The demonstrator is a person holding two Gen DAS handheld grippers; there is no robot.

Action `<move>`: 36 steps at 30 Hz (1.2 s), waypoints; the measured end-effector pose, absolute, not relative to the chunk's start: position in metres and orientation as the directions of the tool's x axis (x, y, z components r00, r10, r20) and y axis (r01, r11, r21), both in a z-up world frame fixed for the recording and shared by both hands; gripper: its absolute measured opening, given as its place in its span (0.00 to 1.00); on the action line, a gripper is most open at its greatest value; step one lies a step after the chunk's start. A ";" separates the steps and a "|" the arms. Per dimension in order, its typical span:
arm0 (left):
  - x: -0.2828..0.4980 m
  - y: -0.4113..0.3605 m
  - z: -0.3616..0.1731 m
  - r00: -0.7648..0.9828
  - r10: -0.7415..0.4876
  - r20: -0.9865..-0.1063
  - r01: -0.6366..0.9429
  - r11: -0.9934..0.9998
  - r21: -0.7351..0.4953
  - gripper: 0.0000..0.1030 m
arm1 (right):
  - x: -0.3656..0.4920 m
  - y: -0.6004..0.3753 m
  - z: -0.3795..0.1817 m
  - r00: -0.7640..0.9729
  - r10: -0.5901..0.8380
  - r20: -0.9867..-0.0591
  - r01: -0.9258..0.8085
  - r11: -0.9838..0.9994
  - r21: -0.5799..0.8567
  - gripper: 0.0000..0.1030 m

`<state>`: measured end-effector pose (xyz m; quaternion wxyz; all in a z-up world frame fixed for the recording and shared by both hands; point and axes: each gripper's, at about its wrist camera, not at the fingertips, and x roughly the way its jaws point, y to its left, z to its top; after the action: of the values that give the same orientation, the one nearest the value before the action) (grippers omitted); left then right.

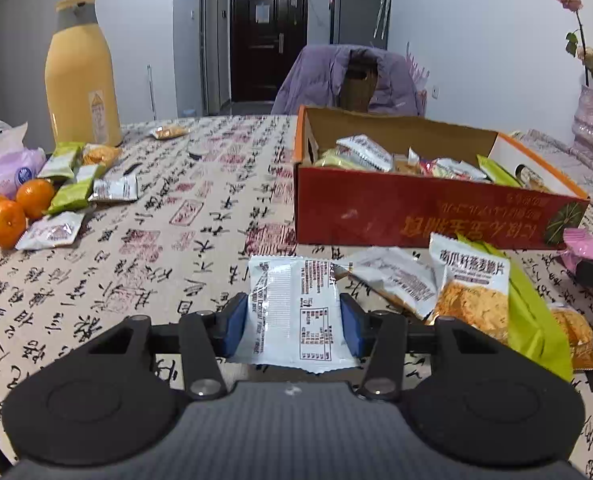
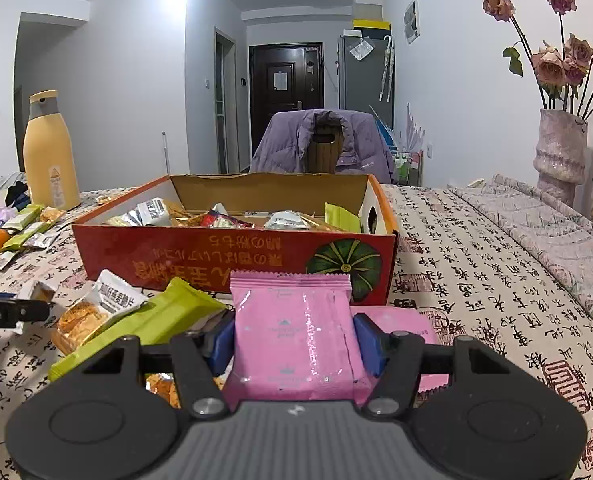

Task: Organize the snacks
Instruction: 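Carry the pink pack and white sachet over the cardboard box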

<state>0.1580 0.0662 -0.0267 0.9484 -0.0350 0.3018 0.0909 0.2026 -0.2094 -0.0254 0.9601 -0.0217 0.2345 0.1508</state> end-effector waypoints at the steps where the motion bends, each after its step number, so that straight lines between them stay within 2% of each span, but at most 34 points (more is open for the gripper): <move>1: 0.157 0.065 -0.025 0.806 0.149 -0.572 -0.192 0.981 -0.015 0.48 | 0.202 -0.209 -0.025 0.846 0.280 -0.455 -0.300 0.953 0.028 0.59; 10: 0.152 0.049 0.002 0.854 0.103 -0.510 -0.154 0.986 -0.059 0.48 | 0.204 -0.213 -0.017 0.862 0.262 -0.434 -0.277 0.960 0.030 0.59; 21: 0.171 0.022 0.043 0.902 0.073 -0.425 -0.097 0.995 -0.037 0.48 | 0.216 -0.207 0.023 0.885 0.265 -0.383 -0.283 0.959 0.008 0.59; 36: 0.232 -0.003 0.070 0.915 0.068 -0.397 -0.080 0.997 -0.013 0.48 | 0.269 -0.185 0.061 0.908 0.251 -0.336 -0.276 0.961 -0.026 0.59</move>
<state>0.2321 -0.0025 0.0701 0.9785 -0.0143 0.2021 0.0379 0.2690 -0.1849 0.0606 0.9759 -0.0364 0.1673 0.1350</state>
